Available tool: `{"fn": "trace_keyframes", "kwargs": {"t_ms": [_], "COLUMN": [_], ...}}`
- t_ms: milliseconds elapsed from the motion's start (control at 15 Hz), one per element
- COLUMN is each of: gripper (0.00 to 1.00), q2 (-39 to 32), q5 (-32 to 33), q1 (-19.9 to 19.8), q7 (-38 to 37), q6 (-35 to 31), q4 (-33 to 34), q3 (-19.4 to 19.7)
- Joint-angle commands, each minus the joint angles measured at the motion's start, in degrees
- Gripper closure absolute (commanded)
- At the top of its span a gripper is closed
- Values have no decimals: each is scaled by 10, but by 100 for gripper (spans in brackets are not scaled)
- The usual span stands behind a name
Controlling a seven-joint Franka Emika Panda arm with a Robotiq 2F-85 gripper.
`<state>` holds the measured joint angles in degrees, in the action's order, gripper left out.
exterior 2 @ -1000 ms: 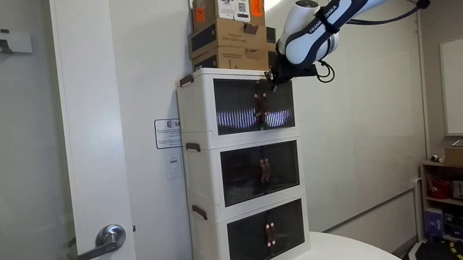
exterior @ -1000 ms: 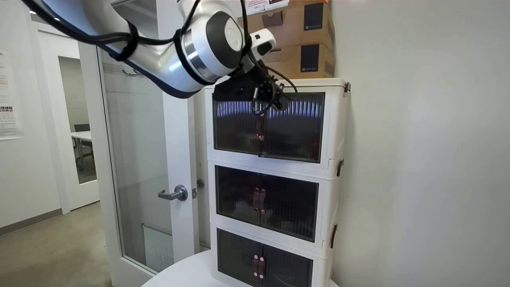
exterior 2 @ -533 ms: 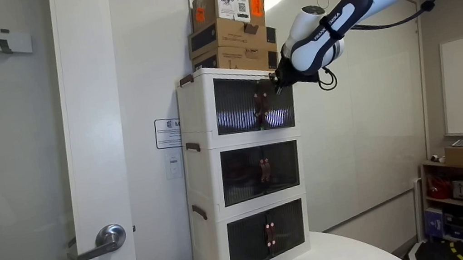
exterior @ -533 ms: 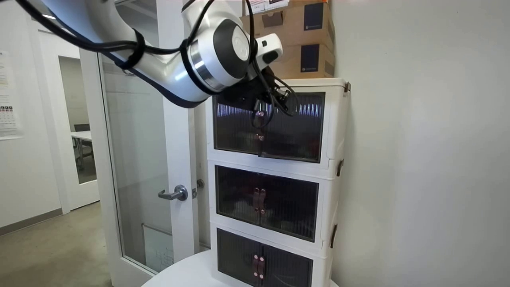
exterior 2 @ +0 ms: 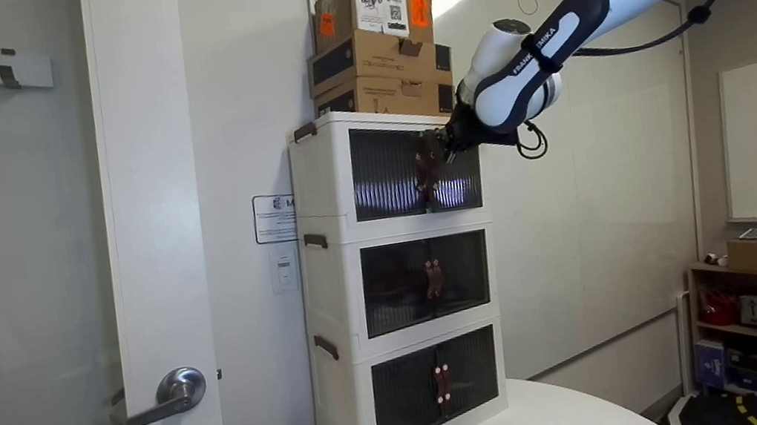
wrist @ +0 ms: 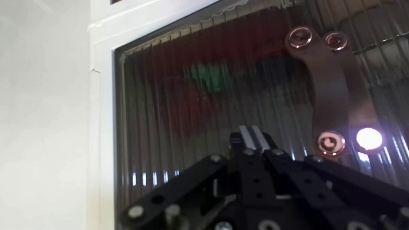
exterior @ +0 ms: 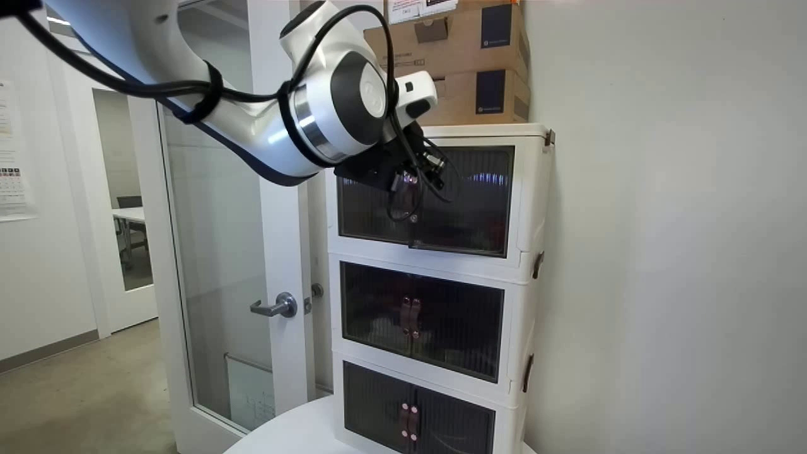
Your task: Close the top cabinet doors
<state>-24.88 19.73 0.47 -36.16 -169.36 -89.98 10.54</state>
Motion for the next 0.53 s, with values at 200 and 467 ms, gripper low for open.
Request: {"fn": "trace_keyframes", "kwargs": {"t_ms": [200,467], "gripper": [100,100], "q2": [-25,-48], "q5": [-9,-17], "q1": [-14,-35], "q7": [19,45], "q6": [-13,1], "q4": [19,59], "q3": [-26,-54]}}
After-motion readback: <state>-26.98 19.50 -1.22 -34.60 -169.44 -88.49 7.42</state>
